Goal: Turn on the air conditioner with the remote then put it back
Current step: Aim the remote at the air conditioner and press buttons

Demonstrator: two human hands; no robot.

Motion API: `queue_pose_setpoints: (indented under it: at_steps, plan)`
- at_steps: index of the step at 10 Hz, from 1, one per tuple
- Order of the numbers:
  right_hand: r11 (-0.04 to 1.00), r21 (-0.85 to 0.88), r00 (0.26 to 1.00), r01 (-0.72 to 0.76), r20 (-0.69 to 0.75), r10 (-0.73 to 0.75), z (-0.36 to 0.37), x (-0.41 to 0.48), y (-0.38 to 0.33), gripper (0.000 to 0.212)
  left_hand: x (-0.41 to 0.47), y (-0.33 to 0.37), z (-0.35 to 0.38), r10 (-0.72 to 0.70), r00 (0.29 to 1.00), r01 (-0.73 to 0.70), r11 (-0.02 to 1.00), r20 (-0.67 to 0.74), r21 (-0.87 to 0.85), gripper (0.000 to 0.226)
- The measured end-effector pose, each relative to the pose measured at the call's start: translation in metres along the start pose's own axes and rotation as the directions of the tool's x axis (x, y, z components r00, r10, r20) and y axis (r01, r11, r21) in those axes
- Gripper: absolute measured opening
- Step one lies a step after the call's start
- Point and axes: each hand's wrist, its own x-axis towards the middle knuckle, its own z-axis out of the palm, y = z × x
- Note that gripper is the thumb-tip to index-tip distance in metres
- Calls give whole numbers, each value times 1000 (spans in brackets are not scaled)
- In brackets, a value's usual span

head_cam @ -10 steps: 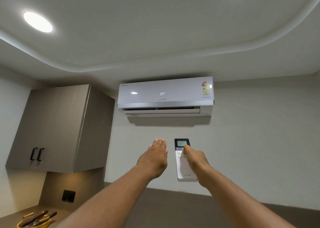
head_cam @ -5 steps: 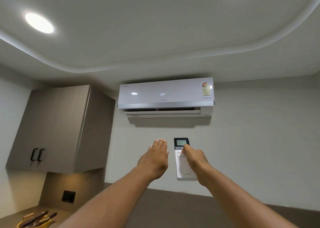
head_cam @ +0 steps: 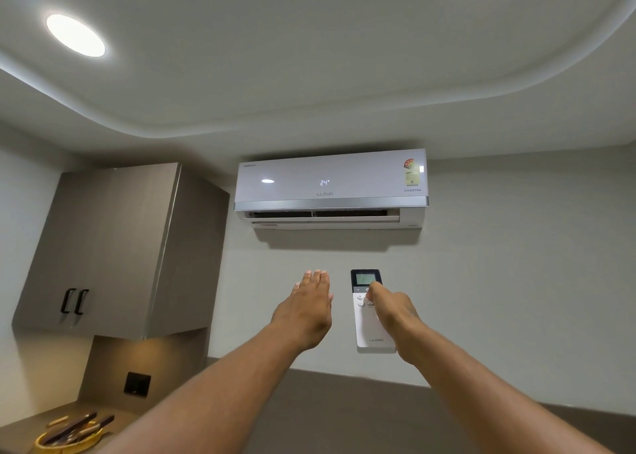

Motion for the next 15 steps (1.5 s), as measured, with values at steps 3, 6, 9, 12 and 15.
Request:
queue_pose_setpoints:
  at_steps: [3,6,9,12,15]
  plan:
    - [1000,8,1000,24,10,-24,4,1,-7,25,5,-2,-5,-4,1000,4,1000,-1,4,54]
    - [999,7,999,32,-5,-32,-2,-1,-12,23,9,1,-13,23,999,-24,1000,-22,-9,54]
    - [999,-4,999,46,-12,-46,-2,-2,-18,24,10,1,-14,21,999,-22,1000,-26,-20,54]
    - [999,-31,999,42,-12,-42,4,-6,-16,24,4,-3,-3,34,999,-34,999,3,-4,54]
    - [999,-30,999,37,-26,-38,6,-4,-16,24,10,-9,-8,37,999,-37,999,-14,6,54]
